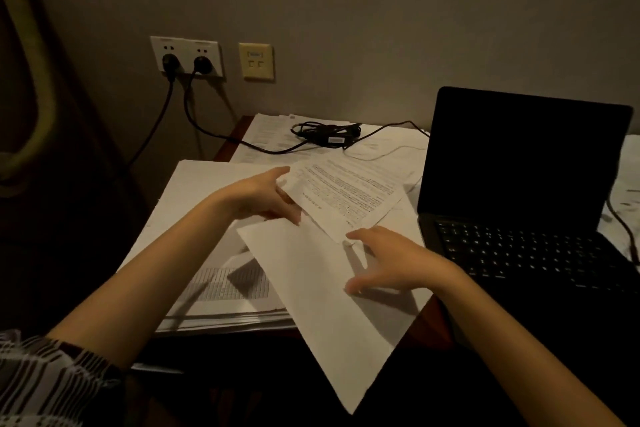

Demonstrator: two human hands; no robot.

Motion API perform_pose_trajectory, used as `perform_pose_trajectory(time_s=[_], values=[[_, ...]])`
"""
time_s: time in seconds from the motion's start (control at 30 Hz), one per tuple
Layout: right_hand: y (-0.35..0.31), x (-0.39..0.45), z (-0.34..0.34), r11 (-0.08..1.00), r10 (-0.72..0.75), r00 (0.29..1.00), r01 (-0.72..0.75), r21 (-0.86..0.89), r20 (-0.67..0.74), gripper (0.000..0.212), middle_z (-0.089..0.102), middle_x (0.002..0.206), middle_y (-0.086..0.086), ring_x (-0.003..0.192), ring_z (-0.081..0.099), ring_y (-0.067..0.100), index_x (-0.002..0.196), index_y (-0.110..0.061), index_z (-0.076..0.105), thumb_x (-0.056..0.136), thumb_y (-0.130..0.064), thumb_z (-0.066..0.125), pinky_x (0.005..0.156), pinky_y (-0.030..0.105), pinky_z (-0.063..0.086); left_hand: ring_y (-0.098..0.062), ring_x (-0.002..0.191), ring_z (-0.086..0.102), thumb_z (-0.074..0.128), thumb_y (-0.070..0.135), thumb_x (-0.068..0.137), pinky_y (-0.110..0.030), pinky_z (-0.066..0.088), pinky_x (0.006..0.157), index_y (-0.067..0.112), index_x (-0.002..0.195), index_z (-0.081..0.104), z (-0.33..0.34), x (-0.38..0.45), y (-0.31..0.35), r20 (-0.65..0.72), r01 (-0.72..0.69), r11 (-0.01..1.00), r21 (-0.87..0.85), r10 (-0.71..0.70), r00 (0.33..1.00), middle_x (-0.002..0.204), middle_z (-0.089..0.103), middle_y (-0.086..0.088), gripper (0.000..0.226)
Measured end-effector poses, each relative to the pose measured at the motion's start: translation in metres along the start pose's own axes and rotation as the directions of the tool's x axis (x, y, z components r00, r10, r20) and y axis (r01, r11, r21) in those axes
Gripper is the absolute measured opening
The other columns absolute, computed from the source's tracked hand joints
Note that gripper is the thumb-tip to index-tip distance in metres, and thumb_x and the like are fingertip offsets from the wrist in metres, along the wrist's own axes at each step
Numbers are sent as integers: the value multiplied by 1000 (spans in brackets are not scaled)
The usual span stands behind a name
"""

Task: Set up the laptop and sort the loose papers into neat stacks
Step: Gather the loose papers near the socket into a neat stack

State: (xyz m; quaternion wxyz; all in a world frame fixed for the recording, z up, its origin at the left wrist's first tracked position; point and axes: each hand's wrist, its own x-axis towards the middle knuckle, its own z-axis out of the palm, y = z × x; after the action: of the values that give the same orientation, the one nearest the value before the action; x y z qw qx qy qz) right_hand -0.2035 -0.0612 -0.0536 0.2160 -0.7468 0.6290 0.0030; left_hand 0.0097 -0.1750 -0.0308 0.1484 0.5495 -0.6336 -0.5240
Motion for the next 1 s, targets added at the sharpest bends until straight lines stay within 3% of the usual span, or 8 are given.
perform_pose_trajectory(time_s=[0.13,0.23,0.33,0.53,0.67,0.83,0.9,1.0], values=[[1,-13,14,991,-129,981,122,60,148,127,7,153,-15,144,5,16,149,-40,-1,56,-55,84,118,38,15,-14,102,57,78,2,71,-26,39,87,25,147,31,-27,-13,-9,-27,-25,1000,4,25,999,133,56,-9,92],[-1,-28,24,983,-183,961,178,44,209,136,-23,154,-15,141,-26,11,139,-53,-23,57,-52,85,117,44,-11,-19,92,70,73,-5,65,-32,57,73,20,138,45,-48,-26,-28,-78,-6,948,-319,-20,997,125,60,-14,82],[-6,-37,44,969,-242,968,244,-30,68,117,-18,156,-12,139,-27,5,141,-52,-19,70,-53,75,112,39,-20,-19,80,73,62,-9,79,-29,59,60,13,128,53,-62,-43,-48,-137,-27,822,-568,-62,989,98,72,-14,55],[-22,-34,52,921,-322,841,385,62,-435,25,60,128,-8,124,48,5,116,-31,66,94,-23,56,117,37,20,-24,98,69,59,-3,78,-36,57,79,10,114,61,-73,-75,-77,-166,-93,608,-789,-65,984,110,68,-19,38],[-50,-26,27,815,-60,730,430,389,-680,16,71,88,-8,81,63,-4,92,-20,72,93,-11,58,75,16,50,-10,72,71,49,23,91,-21,57,65,16,87,75,-70,-95,-78,-325,-281,572,-771,25,945,88,73,-1,27],[-75,1,-15,414,260,843,344,843,-471,23,72,92,11,88,69,25,89,-8,66,97,-23,51,78,40,58,-19,87,70,32,76,78,-23,47,53,20,116,61,-85,-121,-79,-353,-373,729,-574,191,916,107,71,-4,74],[-84,16,-17,391,244,915,211,896,-322,23,71,90,10,84,70,24,93,-5,65,97,-24,52,75,38,58,-22,88,67,50,80,68,-29,50,65,23,108,66,-88,-129,-76,-317,-336,831,-442,206,926,102,71,-5,72],[-101,37,-3,494,184,968,58,868,-170,24,70,92,6,79,68,17,107,-1,65,95,-20,55,67,27,57,-26,96,65,67,48,71,-42,49,90,12,110,66,-86,-133,-73,-337,-186,920,-345,64,939,96,71,-4,53]])
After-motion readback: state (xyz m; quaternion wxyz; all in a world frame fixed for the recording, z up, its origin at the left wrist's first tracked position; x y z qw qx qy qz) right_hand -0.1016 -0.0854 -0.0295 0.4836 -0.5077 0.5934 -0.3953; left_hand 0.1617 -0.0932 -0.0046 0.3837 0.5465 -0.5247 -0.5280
